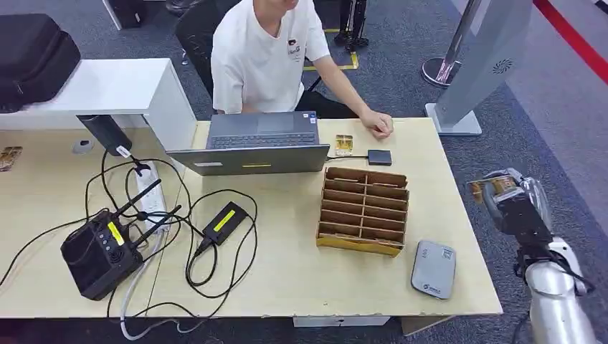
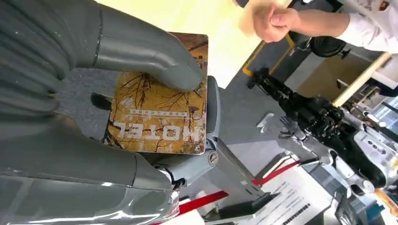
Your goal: Pass the card to the sensor for recognition and then transmit it.
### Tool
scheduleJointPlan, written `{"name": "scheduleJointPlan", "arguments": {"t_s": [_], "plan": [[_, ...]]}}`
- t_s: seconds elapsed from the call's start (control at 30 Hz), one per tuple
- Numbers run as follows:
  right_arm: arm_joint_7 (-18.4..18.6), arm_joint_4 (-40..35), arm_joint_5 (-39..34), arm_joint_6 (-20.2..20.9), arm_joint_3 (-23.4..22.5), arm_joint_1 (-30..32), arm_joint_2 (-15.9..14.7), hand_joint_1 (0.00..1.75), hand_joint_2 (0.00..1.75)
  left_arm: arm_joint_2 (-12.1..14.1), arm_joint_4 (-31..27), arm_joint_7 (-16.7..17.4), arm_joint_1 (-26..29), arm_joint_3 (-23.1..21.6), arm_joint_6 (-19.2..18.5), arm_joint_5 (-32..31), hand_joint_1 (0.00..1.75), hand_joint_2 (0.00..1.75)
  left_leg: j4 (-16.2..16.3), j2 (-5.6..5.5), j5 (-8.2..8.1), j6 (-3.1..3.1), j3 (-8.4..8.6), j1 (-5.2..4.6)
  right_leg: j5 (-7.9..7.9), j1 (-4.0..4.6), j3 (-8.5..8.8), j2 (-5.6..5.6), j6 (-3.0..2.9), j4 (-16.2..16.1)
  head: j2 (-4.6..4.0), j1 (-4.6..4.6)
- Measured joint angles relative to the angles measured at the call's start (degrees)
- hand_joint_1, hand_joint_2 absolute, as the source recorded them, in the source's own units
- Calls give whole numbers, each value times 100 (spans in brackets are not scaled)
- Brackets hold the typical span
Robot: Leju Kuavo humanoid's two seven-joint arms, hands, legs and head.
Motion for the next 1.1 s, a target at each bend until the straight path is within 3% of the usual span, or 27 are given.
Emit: {"name": "scheduleJointPlan", "arguments": {"t_s": [0.53, 1.1], "plan": [[-184, 114, 319, 50, 205, 581, 135, 175, 175, 457, -265, -2, 11, -1012, 599, 1008, 0, 175, -2, -1, 0, 0, -1, 0, -2, 0, 1, -2, -1, 0, 0, 0], [-201, 459, 367, 52, 343, 867, 343, 175, 175, 703, -396, -37, -6, -1541, 912, 1491, 0, 175, -3, -1, 0, 0, 0, 0, -2, 0, 2, -1, -1, 0, 0, 0]]}}
